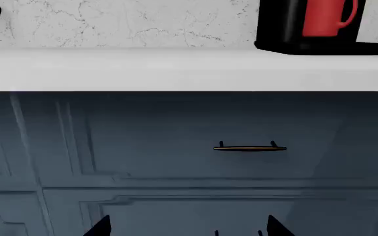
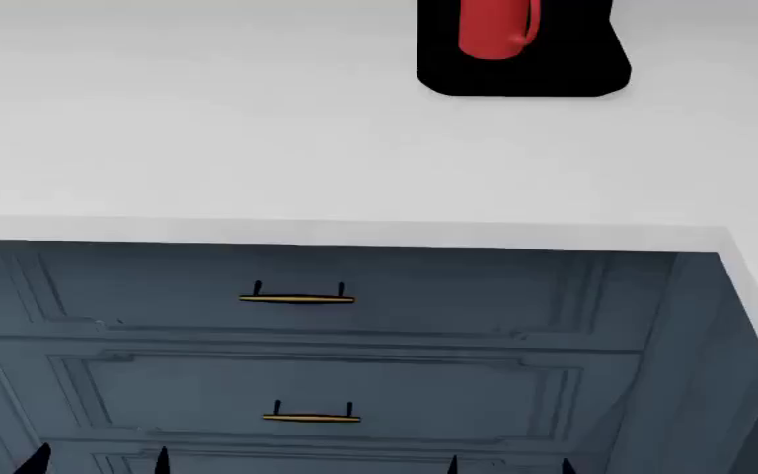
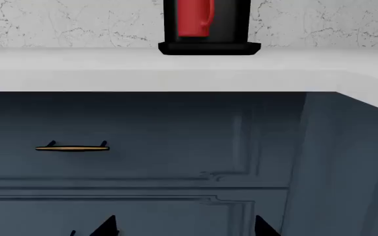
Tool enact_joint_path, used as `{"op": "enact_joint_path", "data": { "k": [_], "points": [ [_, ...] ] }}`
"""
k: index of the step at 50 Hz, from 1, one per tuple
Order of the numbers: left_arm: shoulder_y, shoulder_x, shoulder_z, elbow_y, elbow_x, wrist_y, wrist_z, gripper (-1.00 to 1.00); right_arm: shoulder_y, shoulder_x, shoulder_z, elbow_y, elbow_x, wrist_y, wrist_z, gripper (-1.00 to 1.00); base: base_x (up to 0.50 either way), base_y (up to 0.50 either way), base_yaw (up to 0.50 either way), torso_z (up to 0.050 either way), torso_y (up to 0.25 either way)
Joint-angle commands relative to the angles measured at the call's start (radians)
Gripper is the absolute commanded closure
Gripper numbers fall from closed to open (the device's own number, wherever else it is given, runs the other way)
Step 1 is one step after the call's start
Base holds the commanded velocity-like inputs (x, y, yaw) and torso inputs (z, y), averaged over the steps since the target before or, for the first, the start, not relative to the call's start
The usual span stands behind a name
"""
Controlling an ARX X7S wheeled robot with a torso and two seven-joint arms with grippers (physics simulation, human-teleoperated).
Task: Pick the mug from under the coffee machine dispenser and place it on the counter.
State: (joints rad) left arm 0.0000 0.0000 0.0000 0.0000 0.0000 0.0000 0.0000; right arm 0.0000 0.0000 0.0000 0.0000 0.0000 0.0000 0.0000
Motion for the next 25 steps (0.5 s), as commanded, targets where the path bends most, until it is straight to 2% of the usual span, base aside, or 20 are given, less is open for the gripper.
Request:
{"op": "enact_joint_path", "data": {
  "k": [1, 13, 15, 25],
  "points": [
    [0.001, -0.052, 0.060, 0.014, -0.052, -0.010, -0.061, -1.00, -0.003, 0.031, -0.037, -0.014, 0.031, 0.010, 0.037, -1.00, 0.00, 0.00, 0.00, 0.000, 0.000],
    [0.003, -0.066, 0.065, 0.019, -0.078, 0.017, -0.095, -1.00, 0.006, 0.054, -0.067, 0.007, 0.056, 0.000, 0.070, -1.00, 0.00, 0.00, 0.00, 0.000, 0.000],
    [0.000, -0.069, 0.069, 0.037, -0.058, -0.033, -0.121, -1.00, 0.005, 0.058, -0.071, 0.006, 0.058, -0.001, 0.074, -1.00, 0.00, 0.00, 0.00, 0.000, 0.000],
    [0.007, -0.080, 0.067, 0.031, -0.110, 0.027, -0.113, -1.00, 0.005, 0.072, -0.089, 0.010, 0.066, -0.018, 0.091, -1.00, 0.00, 0.00, 0.00, 0.002, 0.000]
  ]
}}
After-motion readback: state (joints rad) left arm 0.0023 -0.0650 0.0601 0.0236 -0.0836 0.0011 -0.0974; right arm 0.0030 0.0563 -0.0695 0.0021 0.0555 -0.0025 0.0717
